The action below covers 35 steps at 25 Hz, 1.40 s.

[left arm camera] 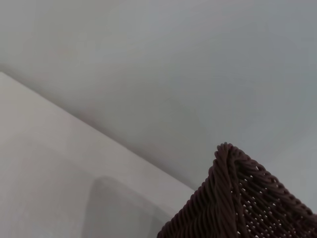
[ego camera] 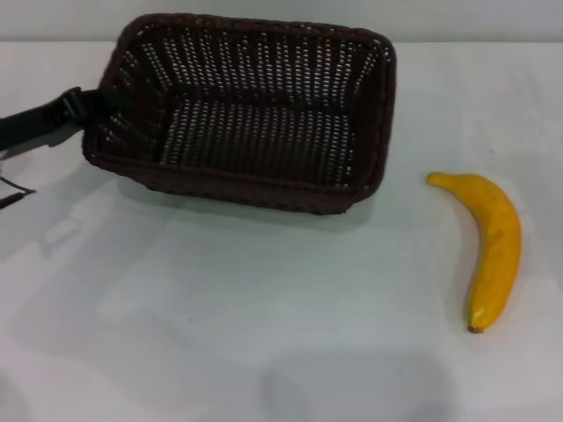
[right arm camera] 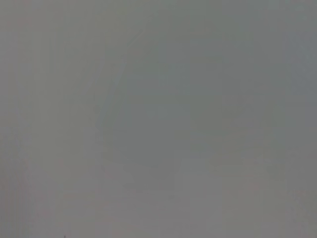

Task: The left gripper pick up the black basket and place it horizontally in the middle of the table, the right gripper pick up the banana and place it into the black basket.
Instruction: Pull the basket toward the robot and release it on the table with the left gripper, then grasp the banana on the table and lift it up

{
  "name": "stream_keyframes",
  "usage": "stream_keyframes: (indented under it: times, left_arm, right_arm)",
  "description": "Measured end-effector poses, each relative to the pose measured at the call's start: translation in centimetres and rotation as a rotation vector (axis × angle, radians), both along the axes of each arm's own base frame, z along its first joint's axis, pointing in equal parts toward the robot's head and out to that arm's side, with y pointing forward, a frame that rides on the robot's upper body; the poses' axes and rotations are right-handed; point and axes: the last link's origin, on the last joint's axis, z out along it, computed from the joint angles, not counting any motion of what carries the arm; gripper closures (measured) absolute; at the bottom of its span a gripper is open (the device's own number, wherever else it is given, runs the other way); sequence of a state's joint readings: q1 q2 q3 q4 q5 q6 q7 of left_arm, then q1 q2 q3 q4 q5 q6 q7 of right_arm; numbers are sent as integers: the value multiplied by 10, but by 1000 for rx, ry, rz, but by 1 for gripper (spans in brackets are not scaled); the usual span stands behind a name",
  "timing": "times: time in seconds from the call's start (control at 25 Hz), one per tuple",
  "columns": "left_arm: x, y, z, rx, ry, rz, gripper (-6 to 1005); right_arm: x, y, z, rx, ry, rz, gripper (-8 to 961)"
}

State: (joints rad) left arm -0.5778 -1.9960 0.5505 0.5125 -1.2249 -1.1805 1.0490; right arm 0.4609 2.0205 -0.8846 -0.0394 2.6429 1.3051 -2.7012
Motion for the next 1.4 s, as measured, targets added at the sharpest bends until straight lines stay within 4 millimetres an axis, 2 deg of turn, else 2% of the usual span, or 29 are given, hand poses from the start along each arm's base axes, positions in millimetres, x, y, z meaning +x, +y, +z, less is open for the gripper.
stream_keyframes:
  times: [0.4,0.52,0.56,0.76,0.8,0.96,1.16,1.28,1.4]
  left_arm:
    - [10,-7,-25,-20,-40,-17,661]
    - [8,-13,-27,-26,-54,-19,648]
    - [6,-16,-26,-23,-60,-19,604]
    - [-10,-32,-13,45,-94,-5,391]
    - [-28,-44,6,128,-97,17,356]
    - [-49,-61,33,271,-68,24,215]
    - [-74,-84,54,539,28,40,125]
    - [-87,-91,54,672,118,79,127]
    - [-95,-90,49,708,191,114,129]
  right_arm:
    - [-1,1,3,8,-24,9,98]
    - [1,-1,3,8,-25,5,98]
    - [1,-2,4,10,-24,2,99]
    - [4,-5,4,17,-19,-3,99]
    - [4,-6,4,18,-17,-3,99]
    - [4,-11,5,20,21,15,99]
    - [3,-20,11,-89,174,99,99]
    - [0,-23,19,-222,211,163,100]
    - [-6,-24,33,-414,234,193,103]
